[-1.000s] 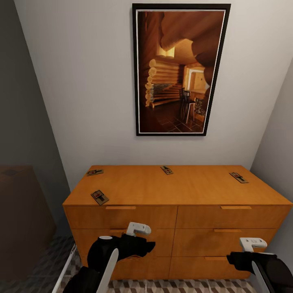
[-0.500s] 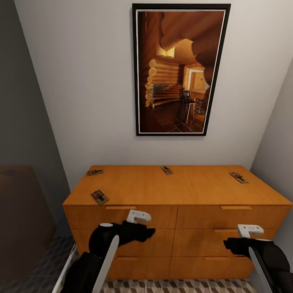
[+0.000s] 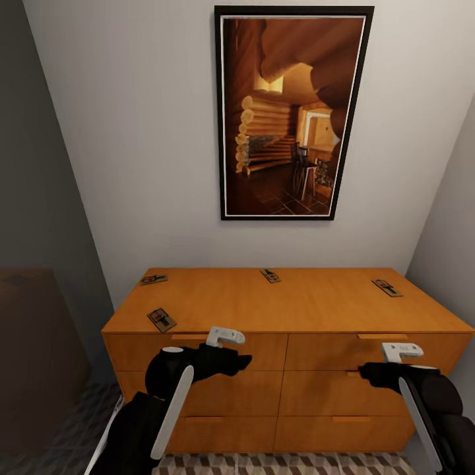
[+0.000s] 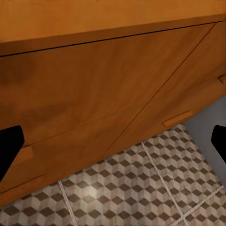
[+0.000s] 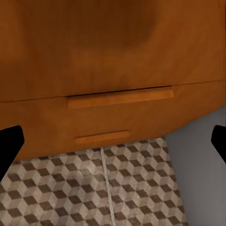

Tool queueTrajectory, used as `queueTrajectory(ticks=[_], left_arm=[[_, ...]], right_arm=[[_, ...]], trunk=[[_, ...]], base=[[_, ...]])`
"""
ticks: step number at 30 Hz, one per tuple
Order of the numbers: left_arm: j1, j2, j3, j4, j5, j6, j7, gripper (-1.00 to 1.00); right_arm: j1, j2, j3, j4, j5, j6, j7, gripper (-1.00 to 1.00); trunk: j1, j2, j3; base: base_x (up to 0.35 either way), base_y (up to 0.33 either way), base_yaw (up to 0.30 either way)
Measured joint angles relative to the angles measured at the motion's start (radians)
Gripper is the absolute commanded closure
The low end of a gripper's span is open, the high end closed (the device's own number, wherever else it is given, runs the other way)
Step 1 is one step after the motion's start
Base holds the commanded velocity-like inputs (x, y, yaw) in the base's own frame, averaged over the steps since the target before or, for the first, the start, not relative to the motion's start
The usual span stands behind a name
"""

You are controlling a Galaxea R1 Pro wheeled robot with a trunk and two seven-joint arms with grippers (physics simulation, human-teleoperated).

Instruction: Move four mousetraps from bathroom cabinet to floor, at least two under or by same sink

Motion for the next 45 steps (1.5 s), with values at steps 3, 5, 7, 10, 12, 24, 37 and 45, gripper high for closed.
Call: queueTrajectory(ticks=[3, 5, 7, 10, 12, 24, 37, 45], left_arm=[[-0.002, 0.000, 0.000, 0.000, 0.001, 0.001, 0.000, -1.00], [-0.003, 0.000, 0.000, 0.000, 0.001, 0.001, 0.000, -1.00], [-0.003, 0.000, 0.000, 0.000, 0.001, 0.001, 0.000, -1.00], [-0.004, 0.000, 0.001, 0.000, 0.002, 0.001, 0.000, -1.00], [-0.004, 0.000, 0.001, 0.000, 0.002, 0.002, 0.000, -1.00], [-0.004, 0.000, 0.001, 0.000, 0.001, 0.008, -0.001, -1.00], [-0.004, 0.000, 0.001, 0.000, 0.001, 0.020, 0.001, -1.00], [-0.004, 0.000, 0.001, 0.000, 0.001, 0.020, 0.001, -1.00]], right_arm=[[-0.004, 0.000, 0.000, -0.001, 0.000, 0.000, 0.000, -1.00], [-0.006, 0.000, 0.000, -0.001, 0.000, 0.000, 0.000, -1.00], [-0.006, 0.000, 0.000, 0.000, 0.000, 0.000, 0.000, -1.00], [-0.007, 0.000, 0.000, -0.001, 0.000, 0.000, 0.000, -1.00], [-0.008, 0.000, 0.001, -0.001, 0.000, 0.000, 0.001, -1.00], [-0.009, 0.000, 0.001, 0.000, -0.001, 0.000, 0.000, -1.00], [-0.009, 0.000, 0.001, 0.000, -0.001, 0.000, 0.000, -1.00], [-0.009, 0.000, 0.000, 0.001, 0.000, 0.000, 0.000, -1.00]], trunk=[[0.000, 0.000, 0.000], [0.000, 0.000, 0.000], [0.000, 0.000, 0.000], [0.000, 0.000, 0.000], [0.000, 0.000, 0.000], [0.000, 0.000, 0.000], [0.000, 0.000, 0.000], [0.000, 0.000, 0.000]], base=[[0.000, 0.000, 0.000], [0.000, 0.000, 0.000], [0.000, 0.000, 0.000], [0.000, 0.000, 0.000], [0.000, 0.000, 0.000], [-0.018, 0.000, 0.000], [-0.168, 0.000, 0.000], [-0.025, 0.000, 0.000]])
